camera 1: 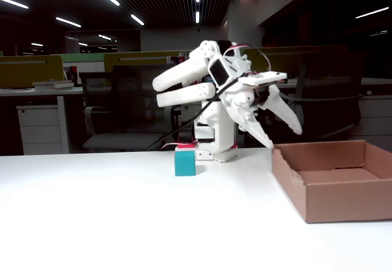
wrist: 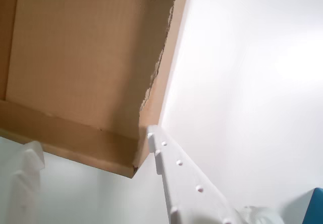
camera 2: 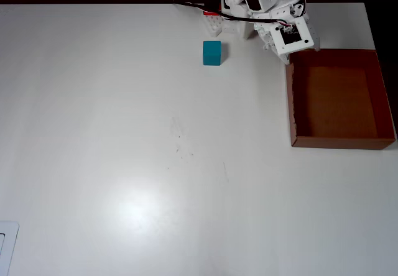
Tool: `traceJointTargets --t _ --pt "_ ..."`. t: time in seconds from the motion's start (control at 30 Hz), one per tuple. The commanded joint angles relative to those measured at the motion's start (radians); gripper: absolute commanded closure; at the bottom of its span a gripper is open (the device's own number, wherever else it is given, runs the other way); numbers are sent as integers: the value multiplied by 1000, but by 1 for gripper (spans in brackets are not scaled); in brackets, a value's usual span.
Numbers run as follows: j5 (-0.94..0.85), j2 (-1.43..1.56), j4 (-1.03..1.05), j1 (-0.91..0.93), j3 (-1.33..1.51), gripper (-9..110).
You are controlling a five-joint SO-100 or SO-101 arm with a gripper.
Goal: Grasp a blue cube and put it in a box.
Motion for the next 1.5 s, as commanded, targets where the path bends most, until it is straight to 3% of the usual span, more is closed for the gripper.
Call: traceJointTargets --t 0.0,0.67,1.17,1.47 --pt "-14 3 35 3 -124 74" --pt "-314 -71 347 364 -499 73" --pt "-471 -502 454 624 -721 75" --pt "-703 -675 492 877 -776 75"
